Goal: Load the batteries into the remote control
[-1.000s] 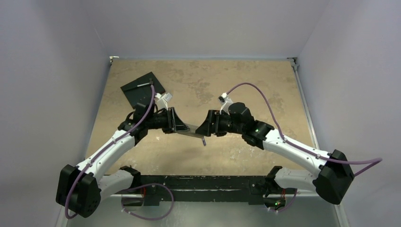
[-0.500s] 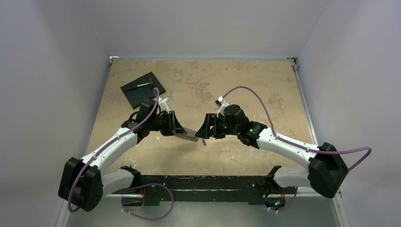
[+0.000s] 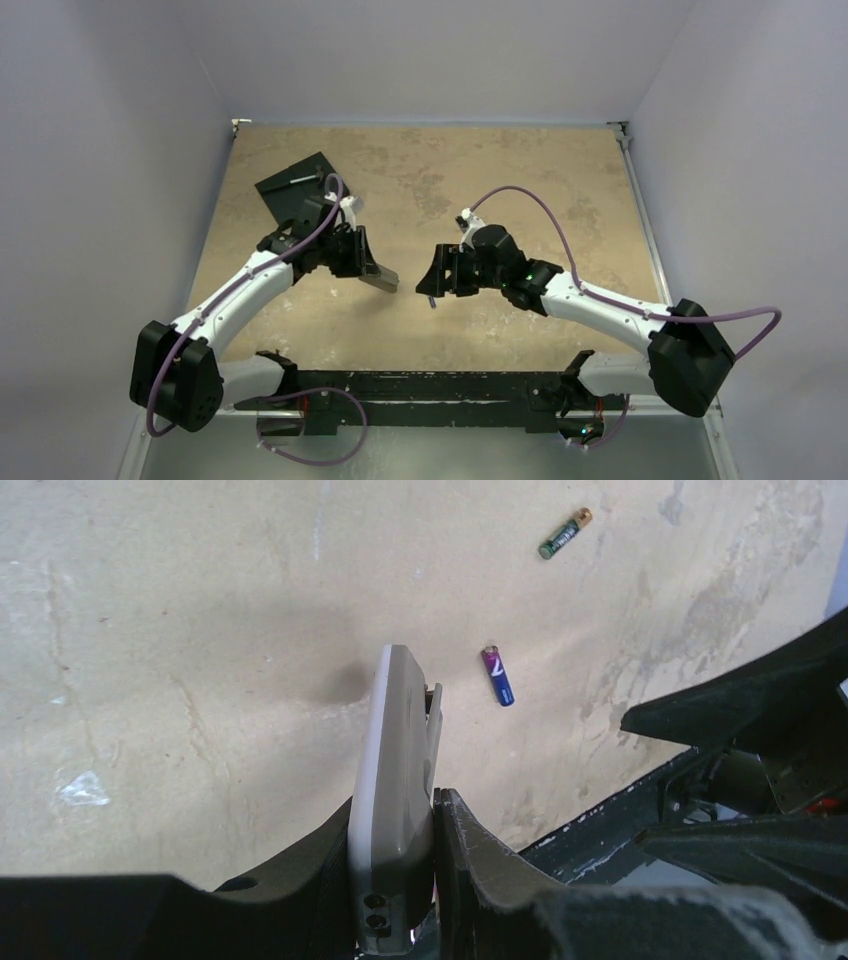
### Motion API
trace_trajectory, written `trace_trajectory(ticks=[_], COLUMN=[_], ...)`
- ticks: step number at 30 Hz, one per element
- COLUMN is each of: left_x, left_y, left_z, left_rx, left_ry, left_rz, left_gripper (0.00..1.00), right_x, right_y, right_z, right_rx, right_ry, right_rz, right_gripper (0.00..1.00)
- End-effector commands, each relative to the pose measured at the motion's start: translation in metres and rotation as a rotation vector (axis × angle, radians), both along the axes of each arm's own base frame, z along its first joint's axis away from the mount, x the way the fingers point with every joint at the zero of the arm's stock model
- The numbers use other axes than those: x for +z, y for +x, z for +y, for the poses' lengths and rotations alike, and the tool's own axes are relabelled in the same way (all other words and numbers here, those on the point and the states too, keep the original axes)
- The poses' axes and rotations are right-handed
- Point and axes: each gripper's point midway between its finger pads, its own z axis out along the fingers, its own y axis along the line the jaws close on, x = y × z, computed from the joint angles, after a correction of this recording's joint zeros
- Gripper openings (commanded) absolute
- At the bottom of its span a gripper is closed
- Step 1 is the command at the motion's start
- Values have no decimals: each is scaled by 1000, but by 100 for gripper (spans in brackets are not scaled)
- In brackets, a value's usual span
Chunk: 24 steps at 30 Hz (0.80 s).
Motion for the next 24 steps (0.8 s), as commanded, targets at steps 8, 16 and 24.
trace_trajectory(ticks=[8,16,24], left_x=[20,30,29], left_y=[21,28,27], left_z=[21,25,14], left_rx=[37,46,34], left_ry=[240,410,586], left_rz=[-71,-118,-158], left_gripper=[0,0,0], right_x=[-4,-5,-6], right_y=[1,0,-1], right_z=[-4,-5,-6], right_rx=[-3,-2,-2], right_ry=[-9,-8,-12], right_rz=[-38,-39,-37], right_gripper=[75,76,76])
